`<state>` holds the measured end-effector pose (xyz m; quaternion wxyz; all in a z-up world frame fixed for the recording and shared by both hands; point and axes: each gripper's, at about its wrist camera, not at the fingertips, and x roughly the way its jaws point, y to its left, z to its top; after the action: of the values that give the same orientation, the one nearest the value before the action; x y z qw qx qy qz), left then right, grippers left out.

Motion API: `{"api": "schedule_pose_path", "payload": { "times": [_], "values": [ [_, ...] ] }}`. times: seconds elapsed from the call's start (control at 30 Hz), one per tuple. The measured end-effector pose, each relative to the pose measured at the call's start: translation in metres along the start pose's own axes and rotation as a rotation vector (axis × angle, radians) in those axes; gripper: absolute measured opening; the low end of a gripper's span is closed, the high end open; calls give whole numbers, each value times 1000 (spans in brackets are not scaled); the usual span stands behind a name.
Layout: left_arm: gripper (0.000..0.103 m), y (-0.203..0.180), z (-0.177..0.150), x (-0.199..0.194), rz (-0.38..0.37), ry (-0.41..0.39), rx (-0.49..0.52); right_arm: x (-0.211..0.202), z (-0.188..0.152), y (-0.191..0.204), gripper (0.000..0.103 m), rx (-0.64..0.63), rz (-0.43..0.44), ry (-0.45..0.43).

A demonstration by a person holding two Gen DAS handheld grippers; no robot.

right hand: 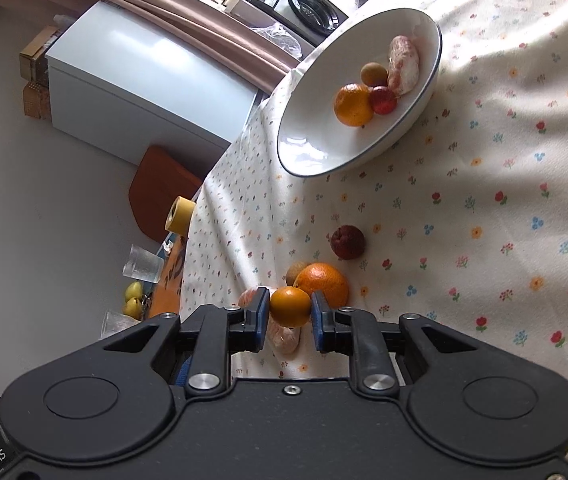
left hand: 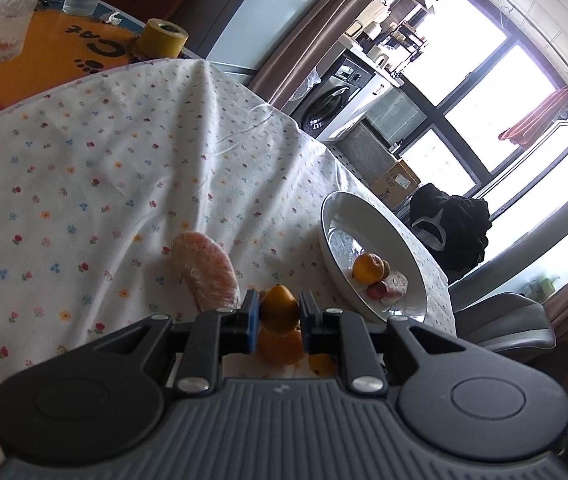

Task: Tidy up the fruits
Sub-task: 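Carry both held mandarins in the left and right tools over the white bowl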

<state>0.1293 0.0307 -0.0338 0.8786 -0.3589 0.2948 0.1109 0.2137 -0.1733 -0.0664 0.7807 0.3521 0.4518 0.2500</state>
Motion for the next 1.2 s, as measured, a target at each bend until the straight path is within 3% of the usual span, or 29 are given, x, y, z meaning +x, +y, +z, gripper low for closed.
{"api": "schedule_pose_path", "payload": {
  "times": [0.57,1.2],
  "values": [
    [19,-38,22,4,-38,-55,98,-20,39,14,21,-137,-32,-128],
    [19,-80,17,68,-31,-9,262,-10,84,-8,21,-183,-132,-207]
  ]
}}
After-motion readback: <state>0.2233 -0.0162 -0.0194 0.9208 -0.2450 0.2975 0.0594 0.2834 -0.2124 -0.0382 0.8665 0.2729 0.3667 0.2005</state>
